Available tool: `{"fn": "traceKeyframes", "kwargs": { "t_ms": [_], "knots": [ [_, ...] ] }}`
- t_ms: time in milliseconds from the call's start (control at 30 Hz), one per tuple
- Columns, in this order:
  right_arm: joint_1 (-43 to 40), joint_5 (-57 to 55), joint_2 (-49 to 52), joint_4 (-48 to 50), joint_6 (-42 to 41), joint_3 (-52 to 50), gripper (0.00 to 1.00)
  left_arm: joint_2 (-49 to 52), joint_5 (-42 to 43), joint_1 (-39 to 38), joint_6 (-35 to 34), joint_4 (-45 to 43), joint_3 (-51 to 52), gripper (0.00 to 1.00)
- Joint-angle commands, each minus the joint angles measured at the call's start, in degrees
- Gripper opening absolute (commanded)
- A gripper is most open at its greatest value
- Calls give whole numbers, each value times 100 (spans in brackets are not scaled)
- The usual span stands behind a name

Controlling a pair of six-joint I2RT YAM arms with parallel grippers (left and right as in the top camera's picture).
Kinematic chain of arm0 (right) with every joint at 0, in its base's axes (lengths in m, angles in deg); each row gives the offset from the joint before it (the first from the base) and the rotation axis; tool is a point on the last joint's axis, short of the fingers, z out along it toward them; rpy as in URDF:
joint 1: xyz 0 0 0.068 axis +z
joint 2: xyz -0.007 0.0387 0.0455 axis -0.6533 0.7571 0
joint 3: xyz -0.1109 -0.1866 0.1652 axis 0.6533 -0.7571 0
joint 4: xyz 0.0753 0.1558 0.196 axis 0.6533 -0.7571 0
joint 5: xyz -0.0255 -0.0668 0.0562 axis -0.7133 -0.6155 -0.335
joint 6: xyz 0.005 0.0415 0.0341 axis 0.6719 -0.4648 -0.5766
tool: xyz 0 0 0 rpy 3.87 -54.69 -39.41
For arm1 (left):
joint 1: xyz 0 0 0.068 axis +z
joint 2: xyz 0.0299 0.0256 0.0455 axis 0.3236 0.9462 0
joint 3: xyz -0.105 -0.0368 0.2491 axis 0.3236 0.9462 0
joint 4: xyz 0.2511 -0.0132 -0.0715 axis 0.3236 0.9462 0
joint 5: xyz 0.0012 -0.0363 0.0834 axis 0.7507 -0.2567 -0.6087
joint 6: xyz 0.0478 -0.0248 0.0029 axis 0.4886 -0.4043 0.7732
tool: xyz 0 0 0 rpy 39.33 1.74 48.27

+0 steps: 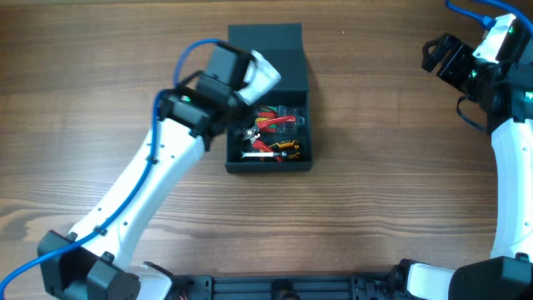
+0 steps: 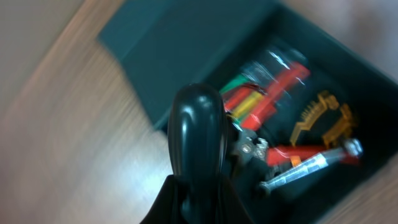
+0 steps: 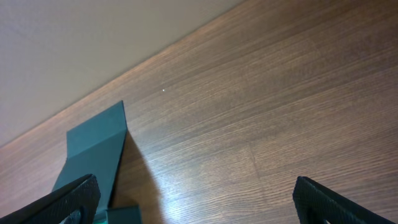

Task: Pack container
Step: 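Carry the screwdriver into the green box and release it, then raise the left gripper and bring both grippers to the box lid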

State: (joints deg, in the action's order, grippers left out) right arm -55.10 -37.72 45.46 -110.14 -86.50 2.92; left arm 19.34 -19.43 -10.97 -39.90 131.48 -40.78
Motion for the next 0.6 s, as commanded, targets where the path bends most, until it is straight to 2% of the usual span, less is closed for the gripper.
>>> {"fn": "traceKeyframes", "kwargs": {
  "t_ms": [0, 100, 267, 567],
  "knots": [
    [2, 7, 2, 4, -24, 33, 100, 422, 415, -439, 2052, 404, -55, 4],
    [2, 7, 2, 4, -24, 33, 100, 870, 417, -544, 2214, 621, -55, 4],
    [2, 7, 2, 4, -20, 33, 100, 1423, 501, -695, 3331, 542, -55, 4],
    [2, 7, 2, 4, -22, 33, 100, 1847, 962, -1023, 3471, 52, -55, 4]
  ]
}}
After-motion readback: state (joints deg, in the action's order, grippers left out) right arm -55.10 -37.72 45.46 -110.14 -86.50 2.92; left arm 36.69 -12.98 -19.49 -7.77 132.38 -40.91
